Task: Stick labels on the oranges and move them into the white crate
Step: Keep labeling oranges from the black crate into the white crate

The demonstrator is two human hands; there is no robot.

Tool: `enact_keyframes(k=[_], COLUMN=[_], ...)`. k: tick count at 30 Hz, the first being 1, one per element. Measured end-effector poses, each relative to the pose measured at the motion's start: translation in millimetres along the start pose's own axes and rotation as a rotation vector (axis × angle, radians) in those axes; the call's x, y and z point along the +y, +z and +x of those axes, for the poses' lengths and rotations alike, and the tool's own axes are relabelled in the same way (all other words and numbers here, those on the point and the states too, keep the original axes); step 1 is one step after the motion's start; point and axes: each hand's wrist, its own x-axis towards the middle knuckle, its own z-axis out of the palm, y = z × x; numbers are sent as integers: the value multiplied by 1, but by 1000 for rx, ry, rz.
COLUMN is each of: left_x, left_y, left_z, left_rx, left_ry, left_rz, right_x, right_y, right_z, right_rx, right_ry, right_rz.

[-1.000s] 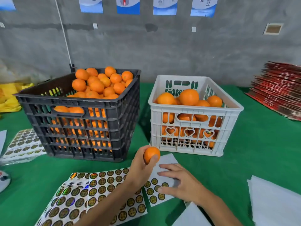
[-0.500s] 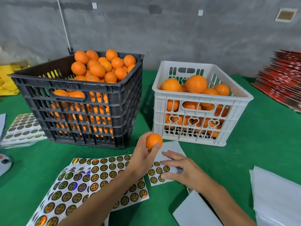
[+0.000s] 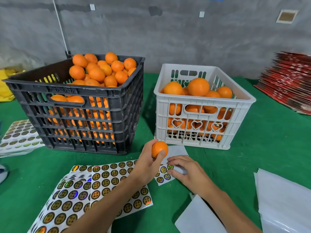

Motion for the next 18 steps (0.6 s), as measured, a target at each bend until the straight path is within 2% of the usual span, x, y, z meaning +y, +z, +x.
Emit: enact_keyframes(k=[5,13,18], left_x=[-1,-2,-2], left_y=[1,2,3], left_z=[0,0,-1], left_rx=[-5,-12,-19], left_ry=[-2,4,20], left_rz=[26,37,17], right_x=[-3,-10,-10], right_y=[3,2,-6], right_z=[3,6,9], right_rx=[17,25,-17], right_ry=[-9,115,88], right_rz=[27,144,55])
